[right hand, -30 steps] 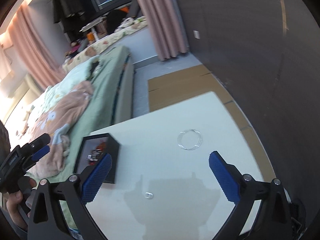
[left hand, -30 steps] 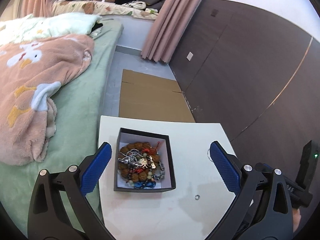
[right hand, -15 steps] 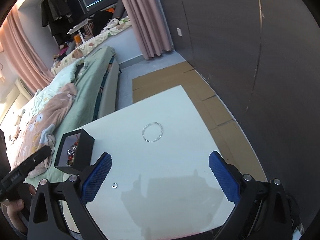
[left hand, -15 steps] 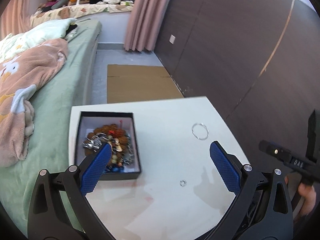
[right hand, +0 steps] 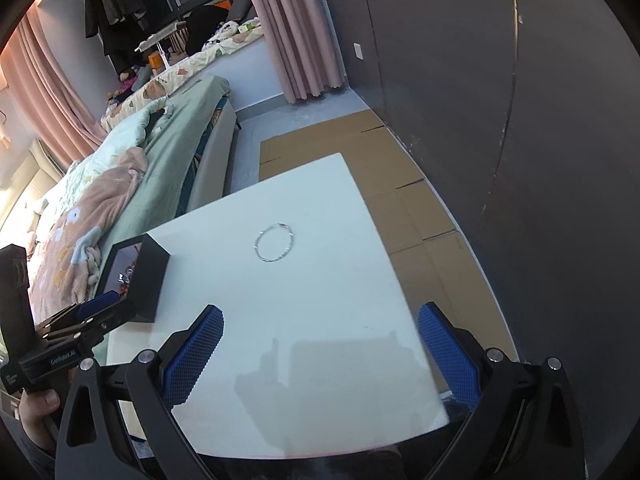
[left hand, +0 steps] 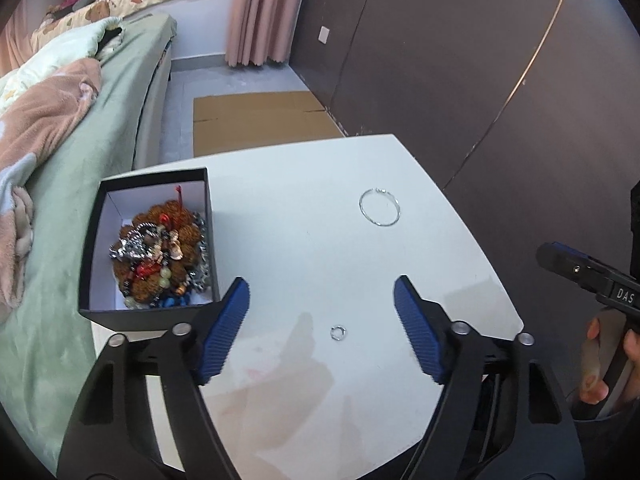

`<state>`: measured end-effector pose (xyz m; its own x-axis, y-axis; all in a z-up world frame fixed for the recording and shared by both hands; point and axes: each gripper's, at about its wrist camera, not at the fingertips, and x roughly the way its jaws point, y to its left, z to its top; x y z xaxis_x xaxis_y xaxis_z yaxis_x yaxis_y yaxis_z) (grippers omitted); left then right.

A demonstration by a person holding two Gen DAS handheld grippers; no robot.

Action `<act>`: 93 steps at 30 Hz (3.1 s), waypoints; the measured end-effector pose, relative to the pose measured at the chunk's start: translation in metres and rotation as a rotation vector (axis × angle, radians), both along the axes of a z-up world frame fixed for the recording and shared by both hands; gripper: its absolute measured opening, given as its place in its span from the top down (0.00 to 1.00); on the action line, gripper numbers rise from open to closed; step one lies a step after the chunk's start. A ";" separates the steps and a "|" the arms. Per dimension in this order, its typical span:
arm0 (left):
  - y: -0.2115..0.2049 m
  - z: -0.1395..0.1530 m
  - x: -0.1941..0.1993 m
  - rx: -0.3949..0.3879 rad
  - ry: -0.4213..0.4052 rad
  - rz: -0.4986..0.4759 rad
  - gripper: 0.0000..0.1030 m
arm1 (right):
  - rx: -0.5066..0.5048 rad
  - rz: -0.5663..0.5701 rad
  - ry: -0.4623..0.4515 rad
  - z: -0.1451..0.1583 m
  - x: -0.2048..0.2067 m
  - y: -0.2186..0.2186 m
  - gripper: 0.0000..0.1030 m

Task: Organize jewelry
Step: 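Reach the left tool to the small silver ring and close on it, then hold the silver ring in the left tool while the right tool reaches the silver hoop, then carry the ring and hoop into the black box and open both tools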

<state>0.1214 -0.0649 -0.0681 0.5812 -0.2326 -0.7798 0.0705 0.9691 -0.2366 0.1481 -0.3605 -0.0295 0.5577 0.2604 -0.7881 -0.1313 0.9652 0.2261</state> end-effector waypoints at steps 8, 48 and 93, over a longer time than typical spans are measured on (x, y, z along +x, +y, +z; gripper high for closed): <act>-0.012 -0.018 0.009 0.002 0.060 0.009 0.57 | 0.028 -0.044 0.016 -0.003 0.003 -0.019 0.07; -0.023 -0.033 0.026 0.104 0.107 0.007 0.89 | -0.066 -0.009 0.097 -0.032 0.027 0.008 0.09; 0.054 0.010 0.060 -0.122 -0.008 0.102 0.89 | -0.059 0.047 0.179 -0.084 0.155 0.121 0.98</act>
